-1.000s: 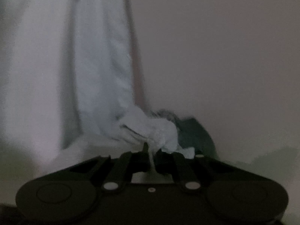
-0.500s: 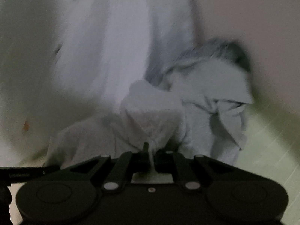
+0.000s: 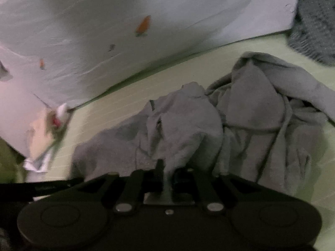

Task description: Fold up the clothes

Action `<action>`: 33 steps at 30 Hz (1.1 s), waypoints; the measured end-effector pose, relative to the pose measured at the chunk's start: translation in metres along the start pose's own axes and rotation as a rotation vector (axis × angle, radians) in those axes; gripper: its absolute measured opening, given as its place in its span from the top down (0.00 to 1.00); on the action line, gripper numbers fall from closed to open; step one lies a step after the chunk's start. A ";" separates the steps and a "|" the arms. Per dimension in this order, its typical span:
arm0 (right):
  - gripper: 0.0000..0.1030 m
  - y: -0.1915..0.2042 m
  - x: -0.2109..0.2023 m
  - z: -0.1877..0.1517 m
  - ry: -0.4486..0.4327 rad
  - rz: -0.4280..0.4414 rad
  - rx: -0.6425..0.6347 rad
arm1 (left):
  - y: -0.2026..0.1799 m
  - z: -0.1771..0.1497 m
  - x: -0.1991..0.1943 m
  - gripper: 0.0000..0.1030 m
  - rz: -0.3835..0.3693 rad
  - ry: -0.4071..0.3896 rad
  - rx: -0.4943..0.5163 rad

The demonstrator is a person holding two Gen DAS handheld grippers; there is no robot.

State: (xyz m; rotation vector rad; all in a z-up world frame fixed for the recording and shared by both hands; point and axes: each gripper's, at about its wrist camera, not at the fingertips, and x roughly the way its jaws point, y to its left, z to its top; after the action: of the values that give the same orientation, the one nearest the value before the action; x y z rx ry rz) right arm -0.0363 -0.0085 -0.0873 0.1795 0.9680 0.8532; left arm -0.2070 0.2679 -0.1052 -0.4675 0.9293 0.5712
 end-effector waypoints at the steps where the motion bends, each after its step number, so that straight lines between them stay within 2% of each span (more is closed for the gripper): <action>1: 0.72 0.004 -0.003 -0.002 -0.012 0.003 0.003 | 0.008 0.000 -0.004 0.74 -0.001 -0.009 -0.029; 2: 0.61 0.002 -0.008 0.000 -0.036 -0.006 0.007 | 0.016 0.000 -0.010 0.62 -0.008 -0.033 -0.044; 3: 0.52 -0.004 -0.015 0.003 -0.067 -0.023 0.025 | 0.020 0.002 -0.015 0.54 -0.014 -0.062 -0.059; 4: 0.49 -0.009 -0.022 0.006 -0.098 -0.043 0.057 | 0.024 0.005 -0.019 0.37 -0.020 -0.087 -0.071; 5: 0.42 -0.014 -0.028 0.008 -0.124 -0.067 0.094 | 0.020 0.008 -0.016 0.30 -0.025 -0.088 -0.068; 7: 0.39 -0.027 -0.038 0.007 -0.158 -0.137 0.170 | 0.012 0.015 -0.010 0.30 -0.035 -0.089 -0.062; 8: 0.38 -0.033 -0.040 0.007 -0.161 -0.183 0.190 | 0.008 0.019 -0.006 0.26 -0.040 -0.089 -0.059; 10: 0.38 -0.045 -0.041 0.007 -0.145 -0.272 0.219 | 0.000 0.026 0.000 0.24 -0.050 -0.090 -0.052; 12: 0.38 -0.055 -0.043 0.003 -0.125 -0.323 0.244 | -0.008 0.031 0.012 0.24 -0.063 -0.067 -0.044; 16: 0.34 -0.065 -0.040 -0.014 -0.083 -0.327 0.278 | -0.012 0.036 0.044 0.22 -0.098 -0.010 -0.035; 18: 0.33 -0.068 -0.032 -0.017 -0.047 -0.322 0.275 | -0.018 0.038 0.059 0.22 -0.098 0.040 -0.020; 22: 0.33 -0.066 -0.009 -0.016 0.032 -0.344 0.258 | -0.024 0.040 0.077 0.22 -0.085 0.086 -0.016; 25: 0.38 -0.063 0.007 -0.011 0.056 -0.339 0.223 | -0.022 0.043 0.080 0.22 -0.090 0.093 -0.025; 26: 0.45 -0.062 0.012 -0.009 0.063 -0.339 0.210 | -0.022 0.044 0.082 0.22 -0.089 0.096 -0.022; 27: 0.56 -0.061 0.017 -0.006 0.070 -0.342 0.194 | -0.021 0.046 0.083 0.22 -0.086 0.099 -0.016; 29: 0.70 -0.061 0.028 0.000 0.087 -0.344 0.162 | -0.020 0.050 0.087 0.22 -0.080 0.104 -0.014; 33: 0.80 -0.061 0.050 0.020 0.091 -0.339 0.131 | -0.017 0.062 0.099 0.22 -0.085 0.122 -0.043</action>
State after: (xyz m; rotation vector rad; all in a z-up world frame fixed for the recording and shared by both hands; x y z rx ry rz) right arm 0.0272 -0.0093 -0.1377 0.0855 1.1034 0.4903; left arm -0.1114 0.3174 -0.1544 -0.5832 1.0102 0.4907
